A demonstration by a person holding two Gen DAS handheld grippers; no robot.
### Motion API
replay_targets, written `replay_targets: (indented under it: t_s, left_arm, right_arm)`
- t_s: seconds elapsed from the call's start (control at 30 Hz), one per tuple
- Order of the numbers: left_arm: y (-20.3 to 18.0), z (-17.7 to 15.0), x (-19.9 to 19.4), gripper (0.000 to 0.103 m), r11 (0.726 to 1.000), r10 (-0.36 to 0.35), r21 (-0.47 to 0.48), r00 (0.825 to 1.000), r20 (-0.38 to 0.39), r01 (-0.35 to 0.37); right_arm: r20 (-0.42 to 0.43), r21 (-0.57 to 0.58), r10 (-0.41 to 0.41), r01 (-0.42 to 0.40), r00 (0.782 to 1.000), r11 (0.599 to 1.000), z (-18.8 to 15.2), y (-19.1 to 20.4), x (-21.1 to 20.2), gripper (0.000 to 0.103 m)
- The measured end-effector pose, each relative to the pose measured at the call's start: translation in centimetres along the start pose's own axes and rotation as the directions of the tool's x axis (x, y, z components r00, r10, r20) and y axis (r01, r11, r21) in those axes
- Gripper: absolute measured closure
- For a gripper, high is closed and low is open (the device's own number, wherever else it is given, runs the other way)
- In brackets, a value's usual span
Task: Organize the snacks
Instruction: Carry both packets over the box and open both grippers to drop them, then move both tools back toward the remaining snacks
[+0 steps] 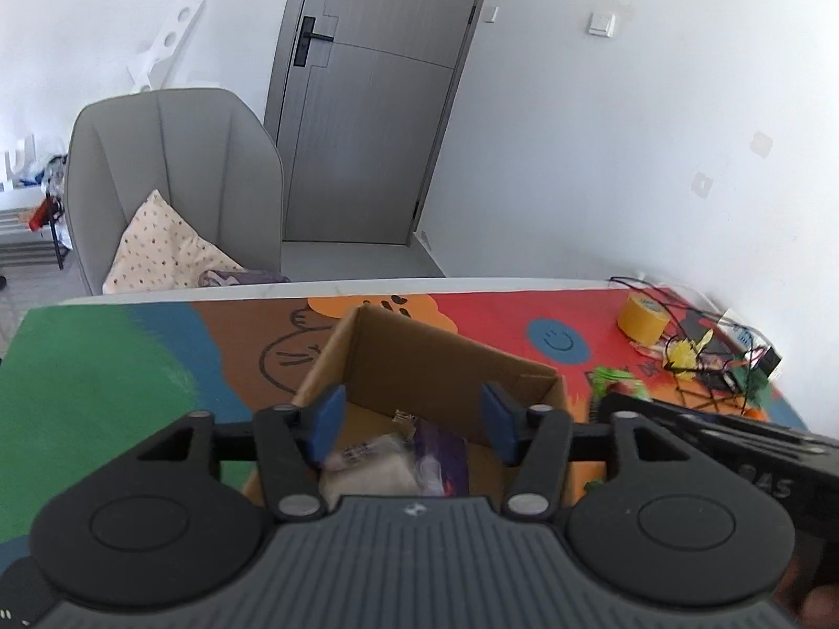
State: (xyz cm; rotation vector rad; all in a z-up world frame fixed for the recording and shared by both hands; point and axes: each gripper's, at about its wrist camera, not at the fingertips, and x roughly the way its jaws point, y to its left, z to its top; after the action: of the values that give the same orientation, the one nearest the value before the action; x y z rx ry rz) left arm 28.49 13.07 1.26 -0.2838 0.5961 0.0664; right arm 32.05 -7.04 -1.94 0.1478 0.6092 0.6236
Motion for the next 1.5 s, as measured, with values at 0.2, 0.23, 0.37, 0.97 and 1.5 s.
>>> replay_targets:
  t_s: [0.2, 0.23, 0.37, 0.97, 1.5]
  left_arm:
    - [0.4, -0.2, -1.4, 0.030, 0.999, 0.049, -0.011, 0.999, -0.009, -0.049]
    - [0.4, -0.4, -1.8, 0.029, 0.998, 0.061, -0.010, 0.998, -0.008, -0.061]
    - [0.7, -0.8, -3.0, 0.018, 0.996, 0.093, -0.017, 0.996, 0.016, -0.093]
    - [-4.9, -2.8, -5.1, 0.006, 0.999, -0.001, 0.039, 1.000, 0.029, -0.001]
    - [-11.0, -5.3, -5.0, 0.006, 0.991, -0.079, 0.107, 0.997, -0.003, 0.079]
  right_arm:
    - [0.011, 0.029, 0.036, -0.036, 0.999, 0.999, 0.6, 0.5, 0.9, 0.076]
    - [0.010, 0.033, 0.041, -0.041, 0.999, 0.999, 0.7, 0.5, 1.1, 0.075]
    - [0.015, 0.051, 0.054, -0.055, 0.998, 0.997, 0.5, 0.1, 0.8, 0.057]
    - [0.089, 0.157, -0.104, 0.090, 0.991, 0.984, -2.0, -5.8, -8.3, 0.013]
    - [0.076, 0.222, -0.181, 0.160, 0.980, 0.962, -4.4, -10.6, -12.7, 0.012]
